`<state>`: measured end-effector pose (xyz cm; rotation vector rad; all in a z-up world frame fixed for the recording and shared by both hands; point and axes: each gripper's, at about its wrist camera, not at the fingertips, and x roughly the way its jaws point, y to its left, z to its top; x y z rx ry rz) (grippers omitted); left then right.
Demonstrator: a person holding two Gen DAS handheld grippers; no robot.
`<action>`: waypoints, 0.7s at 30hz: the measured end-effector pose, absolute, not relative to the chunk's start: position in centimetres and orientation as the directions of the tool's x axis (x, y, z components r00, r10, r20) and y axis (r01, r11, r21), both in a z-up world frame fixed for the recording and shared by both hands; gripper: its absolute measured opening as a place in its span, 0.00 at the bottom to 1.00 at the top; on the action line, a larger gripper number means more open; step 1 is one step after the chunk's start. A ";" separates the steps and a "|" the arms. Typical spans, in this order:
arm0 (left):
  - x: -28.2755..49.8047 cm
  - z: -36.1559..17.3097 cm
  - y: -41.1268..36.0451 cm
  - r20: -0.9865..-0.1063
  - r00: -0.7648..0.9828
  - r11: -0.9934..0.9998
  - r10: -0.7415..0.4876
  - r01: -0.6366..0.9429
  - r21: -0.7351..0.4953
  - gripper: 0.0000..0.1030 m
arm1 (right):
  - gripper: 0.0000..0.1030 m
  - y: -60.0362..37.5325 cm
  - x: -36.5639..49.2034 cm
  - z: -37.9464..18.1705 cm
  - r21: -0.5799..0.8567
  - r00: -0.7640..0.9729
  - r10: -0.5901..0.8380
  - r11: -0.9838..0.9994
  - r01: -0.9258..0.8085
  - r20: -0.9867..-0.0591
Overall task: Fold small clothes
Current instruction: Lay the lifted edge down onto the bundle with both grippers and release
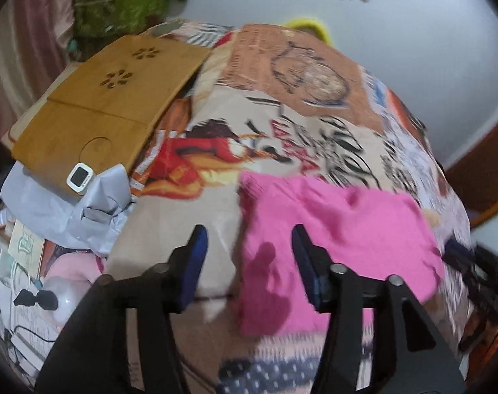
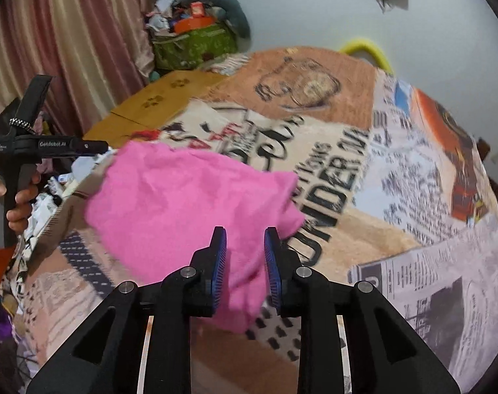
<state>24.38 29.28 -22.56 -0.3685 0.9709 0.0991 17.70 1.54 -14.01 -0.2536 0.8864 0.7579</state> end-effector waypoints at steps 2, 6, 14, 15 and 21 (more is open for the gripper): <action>23.7 -23.2 27.8 -0.830 0.550 0.948 -0.092 -0.207 -0.242 0.58 | 0.22 2.5 17.2 -13.9 0.109 0.369 0.504 0.691 -0.715 -0.781; 23.7 -26.1 25.9 -0.880 0.474 0.966 -0.044 -0.204 -0.158 0.59 | 0.24 4.4 17.2 -15.8 0.121 0.300 0.485 0.663 -0.739 -0.822; 21.7 -29.0 29.1 -0.902 0.429 0.933 -0.049 -0.302 -0.195 0.61 | 0.26 2.2 17.6 -18.4 0.163 0.217 0.443 0.673 -0.722 -0.870; 21.4 -28.8 29.2 -0.904 0.426 0.937 -0.028 -0.304 -0.173 0.60 | 0.26 1.8 17.6 -18.5 0.164 0.213 0.443 0.670 -0.724 -0.871; 21.8 -26.1 29.0 -0.883 0.469 0.946 0.000 -0.287 -0.153 0.60 | 0.26 0.7 17.7 -16.7 0.144 0.250 0.459 0.666 -0.732 -0.853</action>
